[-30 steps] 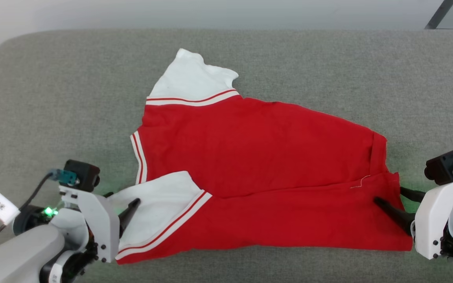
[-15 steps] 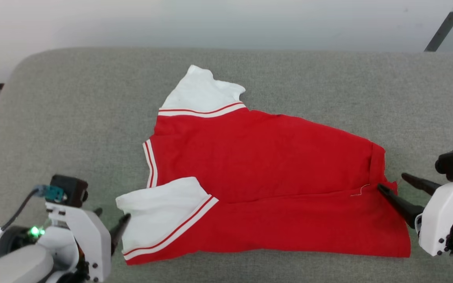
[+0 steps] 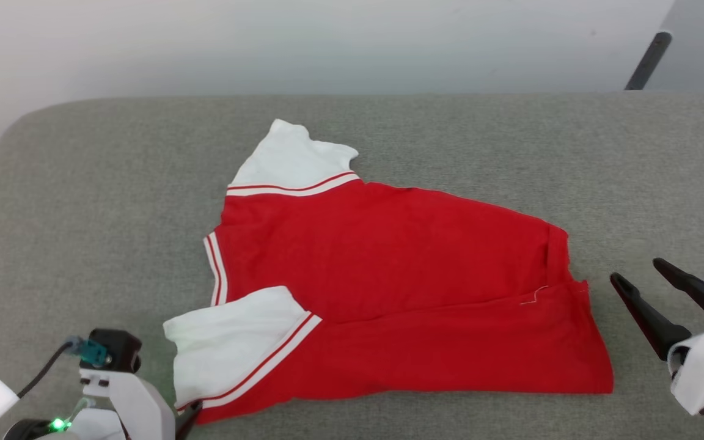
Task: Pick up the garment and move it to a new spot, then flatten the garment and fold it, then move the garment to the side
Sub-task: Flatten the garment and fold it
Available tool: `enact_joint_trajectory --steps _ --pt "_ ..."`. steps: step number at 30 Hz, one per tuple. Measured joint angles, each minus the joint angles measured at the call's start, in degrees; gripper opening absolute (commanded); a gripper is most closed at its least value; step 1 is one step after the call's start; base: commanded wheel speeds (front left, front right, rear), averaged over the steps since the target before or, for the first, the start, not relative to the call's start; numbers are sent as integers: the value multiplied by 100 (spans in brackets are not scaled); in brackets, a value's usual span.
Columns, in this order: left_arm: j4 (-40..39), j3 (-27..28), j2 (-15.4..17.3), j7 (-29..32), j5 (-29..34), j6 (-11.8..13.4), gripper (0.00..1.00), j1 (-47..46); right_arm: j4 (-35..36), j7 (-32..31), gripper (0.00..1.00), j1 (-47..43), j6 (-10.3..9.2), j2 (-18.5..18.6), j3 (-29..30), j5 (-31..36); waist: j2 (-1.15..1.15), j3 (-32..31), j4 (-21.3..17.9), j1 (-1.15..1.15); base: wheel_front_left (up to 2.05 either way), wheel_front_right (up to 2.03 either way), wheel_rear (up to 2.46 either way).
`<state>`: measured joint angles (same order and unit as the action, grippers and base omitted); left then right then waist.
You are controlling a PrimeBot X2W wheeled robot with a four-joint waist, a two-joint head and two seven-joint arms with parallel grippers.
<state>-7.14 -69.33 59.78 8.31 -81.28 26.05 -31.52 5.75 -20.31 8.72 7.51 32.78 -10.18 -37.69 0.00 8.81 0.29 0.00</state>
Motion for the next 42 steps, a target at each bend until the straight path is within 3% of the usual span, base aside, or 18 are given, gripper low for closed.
enact_joint_trajectory --steps 10,13,20,21,23,32,42 --pt "679 -1 -255 -42 -248 -322 100 234 644 222 100 -878 0 -455 781 279 0 62 -251 0 0 0 0" --pt "917 29 -358 -112 -312 -487 100 260 760 412 100 -1072 0 -613 888 353 0 101 -311 0 0 0 0" --pt "1071 178 -368 -174 -553 -597 100 343 787 460 100 -1459 0 -864 1039 410 0 136 -398 0 0 0 0" --pt "1072 178 -366 -143 -577 -641 73 343 790 409 100 -1490 0 -871 1059 410 0 137 -406 0 0 0 0" --pt "1125 136 -467 -56 -571 -757 0 334 804 245 100 -1529 0 -882 1033 390 0 147 -421 0 0 0 0" --pt "1237 132 -573 16 -535 -886 0 242 802 -708 100 -1536 0 -993 1024 194 0 211 -389 0 0 0 0" --pt "1335 102 -746 80 -394 -983 0 65 98 -1712 100 -904 0 -1127 909 159 0 330 -207 0 0 0 0"
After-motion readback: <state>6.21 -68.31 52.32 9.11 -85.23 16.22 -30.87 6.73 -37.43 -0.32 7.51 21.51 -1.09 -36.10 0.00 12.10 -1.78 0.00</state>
